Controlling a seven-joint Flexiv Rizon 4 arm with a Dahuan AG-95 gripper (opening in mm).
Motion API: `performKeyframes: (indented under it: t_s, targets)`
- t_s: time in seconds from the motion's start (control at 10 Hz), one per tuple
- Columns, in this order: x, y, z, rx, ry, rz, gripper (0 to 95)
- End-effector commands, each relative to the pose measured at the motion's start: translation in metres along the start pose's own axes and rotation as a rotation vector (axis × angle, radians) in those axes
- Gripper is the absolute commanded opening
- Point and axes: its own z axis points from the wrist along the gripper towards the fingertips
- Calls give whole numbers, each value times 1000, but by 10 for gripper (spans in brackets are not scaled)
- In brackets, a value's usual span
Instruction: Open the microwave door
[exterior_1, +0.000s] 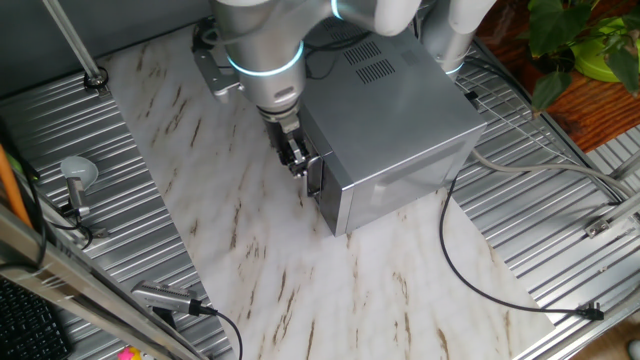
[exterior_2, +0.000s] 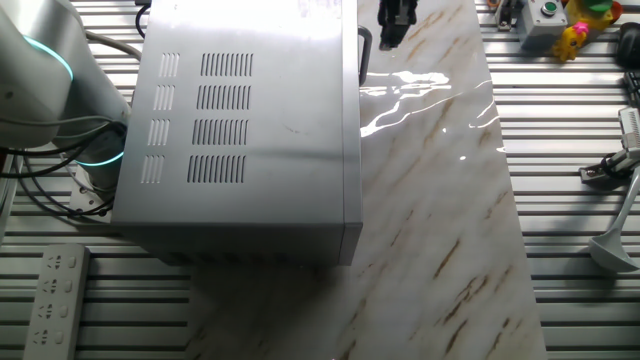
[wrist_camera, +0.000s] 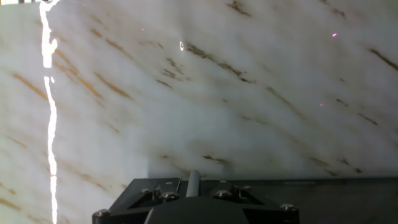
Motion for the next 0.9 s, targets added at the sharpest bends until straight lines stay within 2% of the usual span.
performKeyframes:
  t_s: [0.1,0.7,0.8,0.9]
  targets:
    - [4,2,2,3,2,10,380]
    - [20,1,7,3,5,20,380]
    - [22,1,7,2,4,23,190]
    - [23,1,8,2,3,25,190]
